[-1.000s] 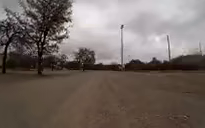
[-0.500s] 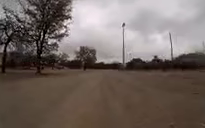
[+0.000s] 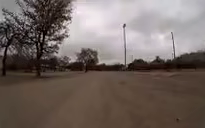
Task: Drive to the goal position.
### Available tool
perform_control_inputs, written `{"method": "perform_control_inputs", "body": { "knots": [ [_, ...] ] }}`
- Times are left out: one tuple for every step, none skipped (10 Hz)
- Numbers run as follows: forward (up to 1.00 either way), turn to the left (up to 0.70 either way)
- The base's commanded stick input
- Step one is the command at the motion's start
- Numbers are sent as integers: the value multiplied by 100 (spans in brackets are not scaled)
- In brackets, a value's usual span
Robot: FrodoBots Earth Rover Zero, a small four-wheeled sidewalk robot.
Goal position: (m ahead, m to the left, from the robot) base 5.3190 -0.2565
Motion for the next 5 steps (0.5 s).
{"method": "perform_control_inputs", "body": {
  "knots": [
    [70,1],
    [70,1],
    [70,1],
    [70,1],
    [70,1]
  ]
}}
